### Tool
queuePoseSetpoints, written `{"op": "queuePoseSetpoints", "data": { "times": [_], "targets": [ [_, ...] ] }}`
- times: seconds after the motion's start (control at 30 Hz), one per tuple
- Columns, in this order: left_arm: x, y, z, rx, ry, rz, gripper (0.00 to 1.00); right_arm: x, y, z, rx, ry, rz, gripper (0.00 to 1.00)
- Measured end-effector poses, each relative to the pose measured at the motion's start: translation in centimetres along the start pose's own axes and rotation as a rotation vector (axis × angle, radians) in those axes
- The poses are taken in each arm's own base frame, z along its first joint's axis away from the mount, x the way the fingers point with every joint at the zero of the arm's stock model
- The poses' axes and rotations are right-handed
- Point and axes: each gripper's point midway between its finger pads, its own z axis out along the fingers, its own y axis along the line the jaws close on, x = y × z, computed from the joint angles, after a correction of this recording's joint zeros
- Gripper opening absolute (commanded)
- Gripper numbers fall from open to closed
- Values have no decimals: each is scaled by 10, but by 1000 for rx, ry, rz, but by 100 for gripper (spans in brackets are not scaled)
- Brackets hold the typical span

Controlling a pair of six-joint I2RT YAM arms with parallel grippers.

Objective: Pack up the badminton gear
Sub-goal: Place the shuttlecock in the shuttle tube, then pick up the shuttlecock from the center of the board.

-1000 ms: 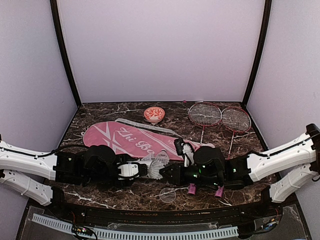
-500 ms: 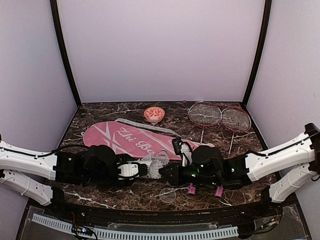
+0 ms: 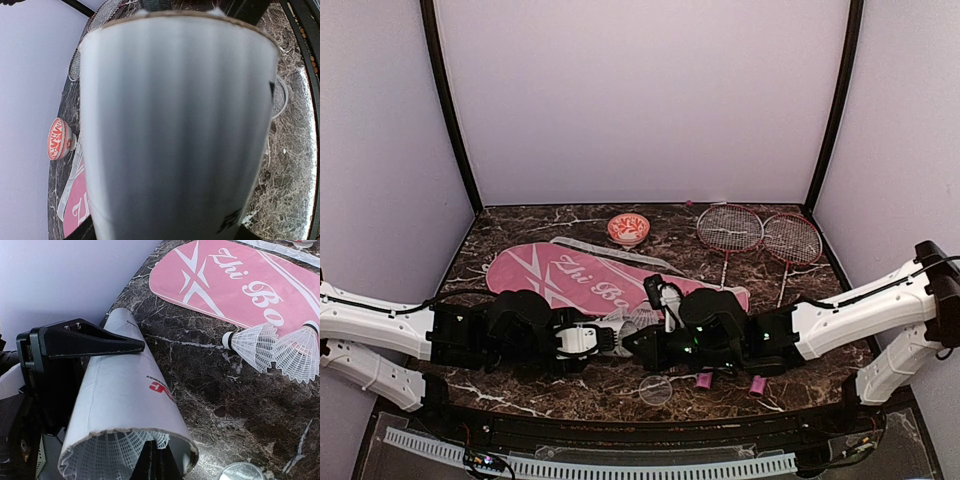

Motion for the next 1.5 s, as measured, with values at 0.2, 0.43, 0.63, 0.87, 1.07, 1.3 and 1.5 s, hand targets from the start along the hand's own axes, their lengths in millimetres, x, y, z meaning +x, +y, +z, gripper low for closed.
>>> {"op": "queuePoseSetpoints", "data": {
  "times": [0.2,0.43,0.63,0.87,1.07,1.3,1.5],
  "targets": [
    [0,0,0,0,0,-1,65,-2,5,10,1,3,-20,0],
    [0,0,0,0,0,-1,65,-2,6,15,2,6,-27,0],
    [1,-1,0,3,3,0,65,-3,7,15,0,2,-30,45],
    [1,6,-1,-31,10,-6,65,-13,13,-12,-23,-13,-57,66],
    [-1,10,-1,-49,3,-14,65,-22,12,-58,-44,-33,-75,71],
    [-1,11,-1,-52,2,-15,65,-46,-47,-82,175,-100,-22,71],
    [-1,9,0,-48,2,-14,65,-45,-115,-68,409,-76,-16,73]
  ]
}}
